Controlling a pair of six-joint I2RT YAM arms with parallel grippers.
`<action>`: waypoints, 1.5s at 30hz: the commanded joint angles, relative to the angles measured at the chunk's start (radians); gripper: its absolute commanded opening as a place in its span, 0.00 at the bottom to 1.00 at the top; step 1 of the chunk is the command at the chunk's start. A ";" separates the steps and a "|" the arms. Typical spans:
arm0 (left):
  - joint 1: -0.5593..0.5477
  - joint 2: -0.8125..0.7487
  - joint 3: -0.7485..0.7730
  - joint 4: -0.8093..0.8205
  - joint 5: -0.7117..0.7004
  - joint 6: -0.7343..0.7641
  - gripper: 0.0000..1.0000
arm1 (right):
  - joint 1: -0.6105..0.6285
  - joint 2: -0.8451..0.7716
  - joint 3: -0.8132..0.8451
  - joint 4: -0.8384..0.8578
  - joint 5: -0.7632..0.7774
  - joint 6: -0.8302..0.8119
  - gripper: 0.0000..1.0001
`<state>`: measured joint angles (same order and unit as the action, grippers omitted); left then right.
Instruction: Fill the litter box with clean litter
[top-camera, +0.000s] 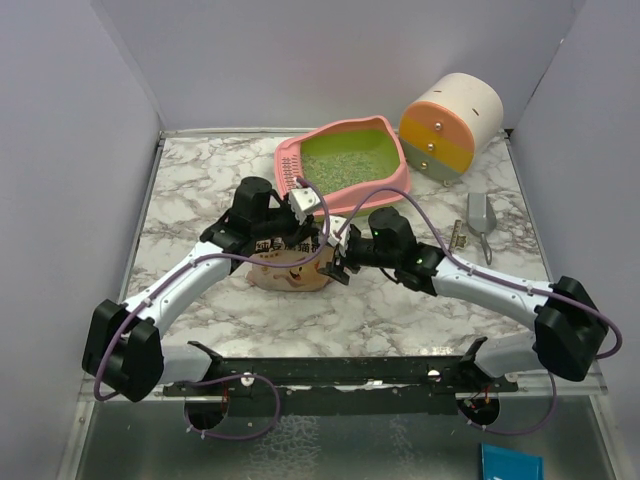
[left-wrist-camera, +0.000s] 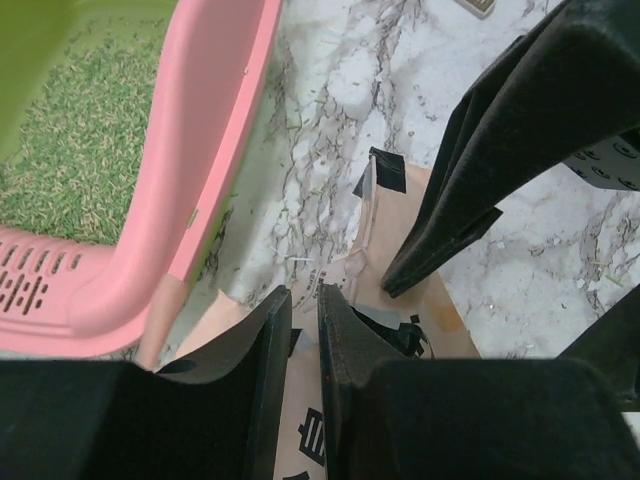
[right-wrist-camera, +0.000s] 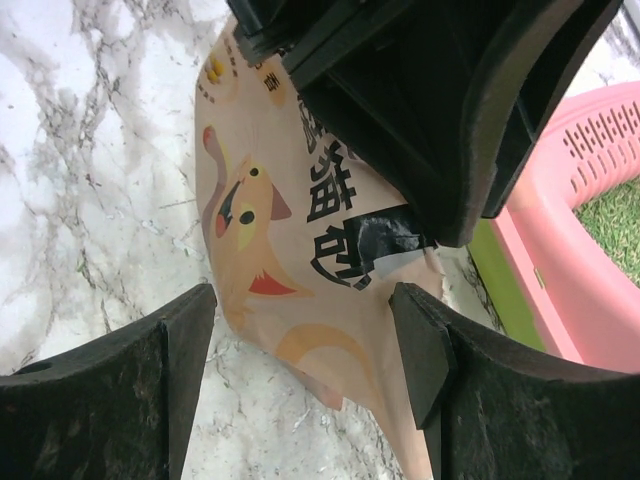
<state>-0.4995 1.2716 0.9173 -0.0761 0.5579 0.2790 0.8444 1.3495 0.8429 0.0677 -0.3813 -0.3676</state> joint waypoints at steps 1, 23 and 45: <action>-0.005 0.012 -0.024 -0.044 -0.012 0.026 0.21 | 0.007 0.039 0.038 -0.029 0.051 0.008 0.72; -0.004 -0.176 0.014 -0.157 -0.205 0.203 0.23 | 0.007 0.086 0.087 -0.040 0.052 -0.001 0.01; -0.004 -0.095 -0.053 -0.241 0.288 0.327 0.49 | 0.005 -0.004 0.104 -0.138 0.078 -0.040 0.01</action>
<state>-0.4995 1.1625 0.8822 -0.3313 0.7357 0.5797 0.8452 1.3975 0.9150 -0.0666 -0.3264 -0.3977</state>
